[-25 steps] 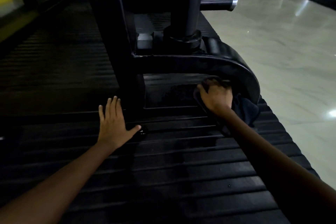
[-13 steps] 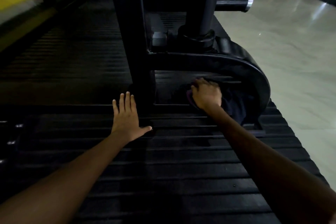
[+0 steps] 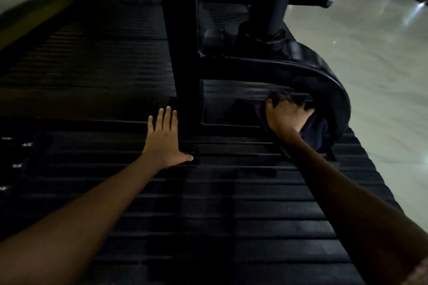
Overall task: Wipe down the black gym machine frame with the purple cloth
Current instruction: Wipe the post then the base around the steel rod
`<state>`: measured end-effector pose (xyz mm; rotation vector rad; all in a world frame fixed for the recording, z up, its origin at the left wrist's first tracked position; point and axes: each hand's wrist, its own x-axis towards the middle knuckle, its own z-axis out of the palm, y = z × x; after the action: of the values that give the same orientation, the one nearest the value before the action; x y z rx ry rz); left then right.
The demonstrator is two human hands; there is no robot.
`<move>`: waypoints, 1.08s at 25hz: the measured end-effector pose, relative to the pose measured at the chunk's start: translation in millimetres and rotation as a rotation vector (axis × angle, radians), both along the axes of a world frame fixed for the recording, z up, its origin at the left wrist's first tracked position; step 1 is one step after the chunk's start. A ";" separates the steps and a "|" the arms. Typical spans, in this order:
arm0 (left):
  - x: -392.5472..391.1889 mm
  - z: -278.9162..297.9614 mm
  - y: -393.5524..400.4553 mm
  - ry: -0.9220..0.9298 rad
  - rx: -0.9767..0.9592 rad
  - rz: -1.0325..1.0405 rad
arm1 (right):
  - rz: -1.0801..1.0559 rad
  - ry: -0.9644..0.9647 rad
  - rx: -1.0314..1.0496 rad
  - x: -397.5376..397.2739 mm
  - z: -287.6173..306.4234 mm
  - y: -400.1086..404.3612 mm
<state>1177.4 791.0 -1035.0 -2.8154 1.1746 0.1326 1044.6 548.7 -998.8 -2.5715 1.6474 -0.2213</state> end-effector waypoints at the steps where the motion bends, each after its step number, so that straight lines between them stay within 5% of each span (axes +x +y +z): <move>1: 1.6 1.8 0.3 0.024 0.002 -0.003 | 0.017 0.010 0.007 11.8 2.1 11.6; 6: 2.1 3.8 1.0 0.004 0.020 -0.014 | 0.666 0.144 -0.006 69.7 1.6 71.7; 8: 1.1 4.1 2.4 -0.018 0.005 -0.010 | 0.764 0.146 0.006 64.9 2.7 68.2; 13: -9.5 -5.9 8.5 -0.104 -0.087 -0.026 | 1.080 -0.134 -0.009 9.5 -9.3 48.2; 20: -4.9 -6.8 16.3 -0.125 -0.100 -0.075 | 0.644 0.032 0.105 87.5 0.0 36.7; 27: -8.5 -10.5 12.0 -0.156 -0.089 -0.039 | 0.994 -0.184 -0.105 28.9 -18.7 63.9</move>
<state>1168.9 803.0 -1045.5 -2.8153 1.2273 -0.1432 1073.5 612.6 -1017.5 -2.9549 0.1894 -0.4349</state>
